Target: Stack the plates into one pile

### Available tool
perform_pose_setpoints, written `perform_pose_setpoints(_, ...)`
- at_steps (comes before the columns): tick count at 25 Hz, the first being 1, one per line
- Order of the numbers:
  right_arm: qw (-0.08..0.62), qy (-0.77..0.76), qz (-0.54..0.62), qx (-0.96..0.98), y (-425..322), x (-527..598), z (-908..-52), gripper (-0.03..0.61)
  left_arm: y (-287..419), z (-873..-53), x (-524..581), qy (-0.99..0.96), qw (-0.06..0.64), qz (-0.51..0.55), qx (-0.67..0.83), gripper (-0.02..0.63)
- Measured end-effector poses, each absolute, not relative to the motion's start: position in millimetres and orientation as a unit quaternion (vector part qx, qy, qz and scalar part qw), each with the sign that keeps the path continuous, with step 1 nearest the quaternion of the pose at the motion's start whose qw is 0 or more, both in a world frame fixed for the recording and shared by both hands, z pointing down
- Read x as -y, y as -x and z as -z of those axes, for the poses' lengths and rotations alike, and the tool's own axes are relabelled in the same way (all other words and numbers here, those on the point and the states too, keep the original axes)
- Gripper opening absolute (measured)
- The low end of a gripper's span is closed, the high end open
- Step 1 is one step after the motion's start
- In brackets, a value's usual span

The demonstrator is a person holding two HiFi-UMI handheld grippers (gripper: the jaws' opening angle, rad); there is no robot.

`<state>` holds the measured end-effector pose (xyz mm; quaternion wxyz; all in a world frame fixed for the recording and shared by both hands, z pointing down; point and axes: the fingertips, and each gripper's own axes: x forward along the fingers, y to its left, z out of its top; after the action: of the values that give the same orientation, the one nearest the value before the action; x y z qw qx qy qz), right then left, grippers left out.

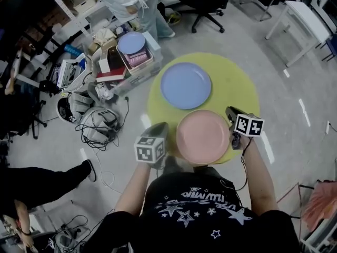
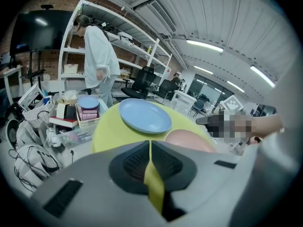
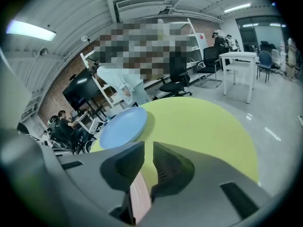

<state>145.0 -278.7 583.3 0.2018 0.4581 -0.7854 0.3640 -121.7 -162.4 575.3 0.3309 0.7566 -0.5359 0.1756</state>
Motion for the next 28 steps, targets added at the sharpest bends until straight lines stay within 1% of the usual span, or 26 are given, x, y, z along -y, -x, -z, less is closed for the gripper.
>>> perform_pose_setpoints(4,0.215,-0.434,-0.365,0.795,-129,303,-585,0.054,126,-571,170,-0.746,0.335,-0.171,0.55,0.025)
perform_pose_setpoints(10,0.232,-0.402,-0.385,0.798,-111,330,-602,0.055,132,-573,178,-0.728,0.344,-0.168,0.569,0.025)
perform_pose_setpoints(12,0.238,-0.397,-0.389,0.796,-107,338,-608,0.07,134,-574,181,-0.723,0.346,-0.167,0.574,0.025)
perform_pose_setpoints(17,0.235,-0.372,-0.408,0.8,-93,352,-621,0.079,138,-582,185,-0.713,0.35,-0.164,0.586,0.025)
perform_pose_setpoints(21,0.22,-0.352,-0.435,0.799,-81,364,-627,0.127,138,-588,187,-0.706,0.355,-0.163,0.591,0.025)
perform_pose_setpoints(28,0.212,-0.324,-0.462,0.798,-61,371,-635,0.152,135,-596,186,-0.695,0.363,-0.159,0.599,0.025)
